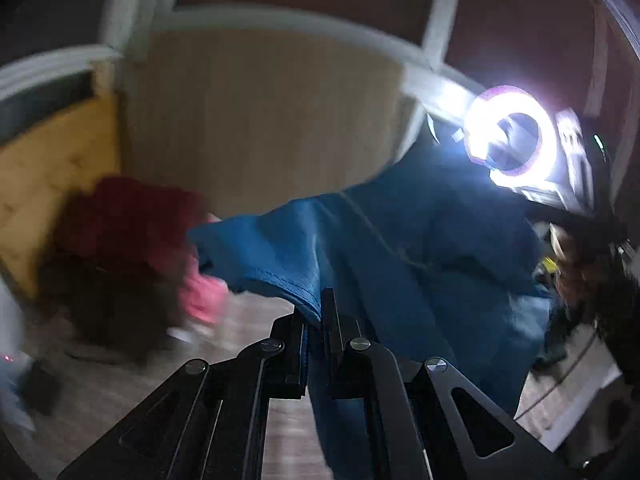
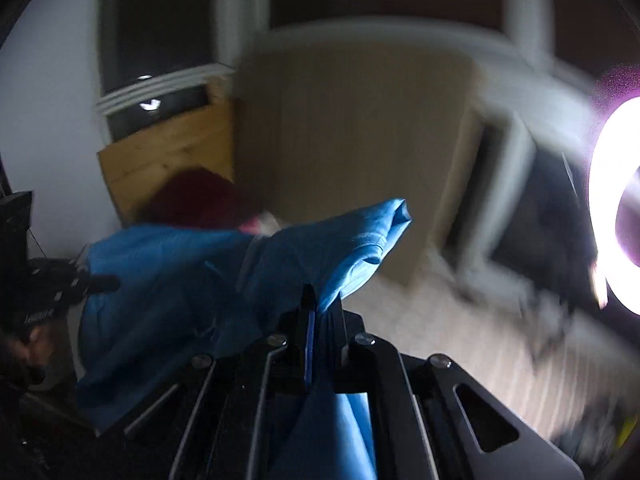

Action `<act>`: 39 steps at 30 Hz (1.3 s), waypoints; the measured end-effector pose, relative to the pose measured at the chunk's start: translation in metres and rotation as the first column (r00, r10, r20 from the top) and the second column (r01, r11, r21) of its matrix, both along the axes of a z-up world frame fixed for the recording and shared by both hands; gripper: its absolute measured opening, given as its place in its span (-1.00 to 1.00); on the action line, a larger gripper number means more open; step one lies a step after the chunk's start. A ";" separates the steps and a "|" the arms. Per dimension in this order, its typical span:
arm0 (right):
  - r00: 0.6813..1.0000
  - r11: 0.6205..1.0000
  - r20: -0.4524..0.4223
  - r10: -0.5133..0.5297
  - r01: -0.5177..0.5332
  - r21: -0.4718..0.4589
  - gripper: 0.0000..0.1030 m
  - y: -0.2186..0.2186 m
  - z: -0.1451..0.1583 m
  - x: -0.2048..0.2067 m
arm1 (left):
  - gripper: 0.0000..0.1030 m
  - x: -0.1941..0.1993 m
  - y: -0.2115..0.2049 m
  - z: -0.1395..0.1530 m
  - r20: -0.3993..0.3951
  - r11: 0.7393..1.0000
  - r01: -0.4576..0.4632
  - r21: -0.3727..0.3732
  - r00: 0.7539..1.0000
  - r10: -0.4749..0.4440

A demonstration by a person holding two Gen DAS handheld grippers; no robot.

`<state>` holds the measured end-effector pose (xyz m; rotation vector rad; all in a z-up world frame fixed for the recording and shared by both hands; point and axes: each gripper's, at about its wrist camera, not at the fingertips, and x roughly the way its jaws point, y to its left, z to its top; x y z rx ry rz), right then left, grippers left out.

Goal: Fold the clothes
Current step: 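Lift the folded jacket with both grippers and carry it toward the wooden headboard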

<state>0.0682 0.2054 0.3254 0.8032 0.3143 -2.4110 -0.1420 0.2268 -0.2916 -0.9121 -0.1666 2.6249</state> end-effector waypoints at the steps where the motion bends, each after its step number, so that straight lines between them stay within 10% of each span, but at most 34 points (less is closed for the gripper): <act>1: 0.999 0.999 -0.027 0.033 -0.032 0.015 -0.91 -0.029 0.012 -0.010 | -0.91 -0.001 -0.012 0.001 -0.022 1.000 -0.023 -0.001 0.999 0.023; 8: 0.972 0.972 -0.106 0.208 -0.193 0.137 -0.92 -0.232 0.041 -0.077 | -0.91 -0.018 -0.088 -0.031 -0.117 0.978 -0.195 -0.077 0.976 0.185; 17: 0.952 0.898 -0.022 0.304 -0.279 0.341 -0.92 -0.387 -0.035 -0.168 | -0.91 -0.101 -0.095 -0.159 -0.038 0.962 -0.239 -0.135 0.971 0.236; 24: 0.933 0.875 0.271 0.238 -0.327 0.358 -0.62 -0.389 -0.113 -0.245 | -0.75 -0.137 -0.074 -0.251 0.143 0.968 -0.219 -0.125 0.961 0.236; 32: 0.948 0.927 0.071 0.312 -0.319 0.198 -0.27 -0.354 -0.035 -0.202 | -0.70 -0.137 -0.064 -0.247 0.136 0.963 -0.262 -0.060 0.954 0.268; 39: 0.914 0.868 0.169 0.369 -0.404 0.290 -0.12 -0.424 -0.101 -0.201 | -0.75 -0.210 -0.065 -0.259 0.247 0.965 -0.261 0.020 0.937 0.248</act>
